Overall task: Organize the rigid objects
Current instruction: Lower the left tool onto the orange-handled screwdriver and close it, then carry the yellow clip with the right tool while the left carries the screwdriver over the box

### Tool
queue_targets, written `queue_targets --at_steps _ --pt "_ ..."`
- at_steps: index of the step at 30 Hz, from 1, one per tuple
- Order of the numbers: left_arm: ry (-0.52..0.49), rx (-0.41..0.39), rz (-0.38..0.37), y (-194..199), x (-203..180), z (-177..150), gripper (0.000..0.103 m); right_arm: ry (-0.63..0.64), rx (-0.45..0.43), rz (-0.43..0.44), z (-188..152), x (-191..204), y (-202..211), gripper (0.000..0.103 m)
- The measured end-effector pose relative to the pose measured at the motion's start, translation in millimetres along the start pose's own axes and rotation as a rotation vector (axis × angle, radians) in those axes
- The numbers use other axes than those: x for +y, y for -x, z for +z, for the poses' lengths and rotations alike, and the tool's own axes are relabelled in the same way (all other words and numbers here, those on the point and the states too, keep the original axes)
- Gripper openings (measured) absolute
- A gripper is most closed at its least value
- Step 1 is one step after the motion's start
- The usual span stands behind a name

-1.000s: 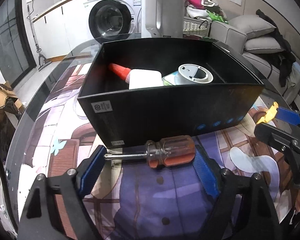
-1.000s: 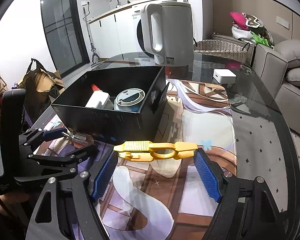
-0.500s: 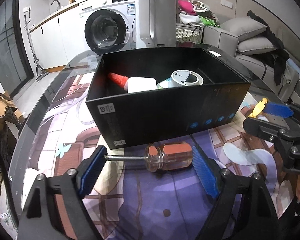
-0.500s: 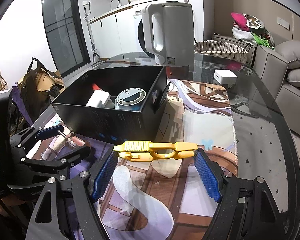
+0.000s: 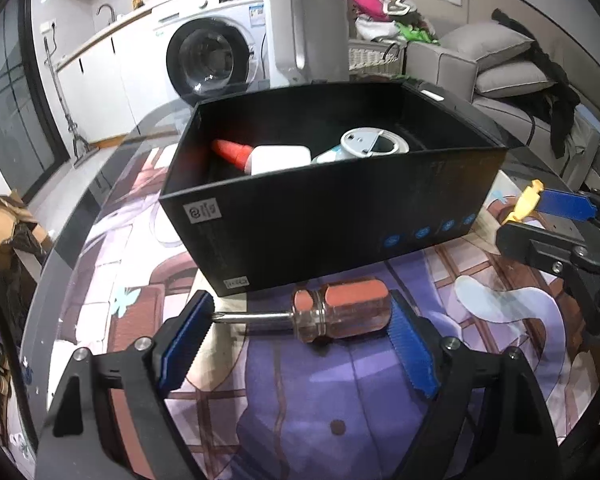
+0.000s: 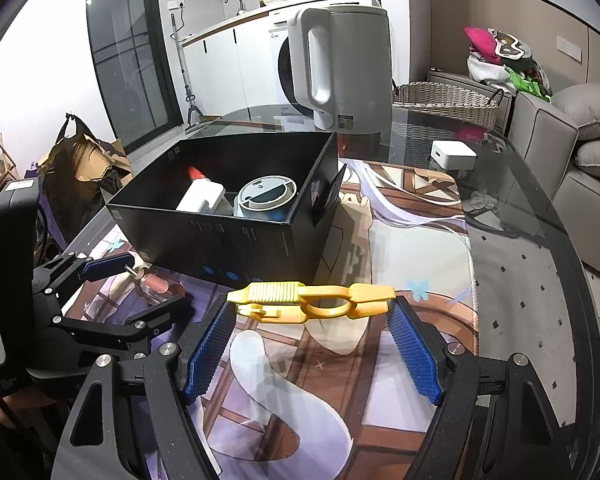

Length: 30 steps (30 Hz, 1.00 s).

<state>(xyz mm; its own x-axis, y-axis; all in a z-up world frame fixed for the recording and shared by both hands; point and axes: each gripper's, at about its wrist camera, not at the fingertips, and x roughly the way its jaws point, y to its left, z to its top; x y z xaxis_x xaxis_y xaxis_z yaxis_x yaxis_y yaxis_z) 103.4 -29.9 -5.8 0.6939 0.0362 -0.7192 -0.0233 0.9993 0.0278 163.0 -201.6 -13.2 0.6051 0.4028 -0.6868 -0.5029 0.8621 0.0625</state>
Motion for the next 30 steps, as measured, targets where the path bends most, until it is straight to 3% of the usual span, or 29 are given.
queue_targets --at_steps 15,30 --pt "0.075 -0.158 -0.063 41.4 25.5 0.0 0.085 0.053 -0.068 0.042 4.7 12.6 16.4 0.080" --pt "0.043 -0.251 -0.081 70.3 18.3 19.3 0.085 0.136 -0.148 0.087 30.4 23.8 35.1 0.080"
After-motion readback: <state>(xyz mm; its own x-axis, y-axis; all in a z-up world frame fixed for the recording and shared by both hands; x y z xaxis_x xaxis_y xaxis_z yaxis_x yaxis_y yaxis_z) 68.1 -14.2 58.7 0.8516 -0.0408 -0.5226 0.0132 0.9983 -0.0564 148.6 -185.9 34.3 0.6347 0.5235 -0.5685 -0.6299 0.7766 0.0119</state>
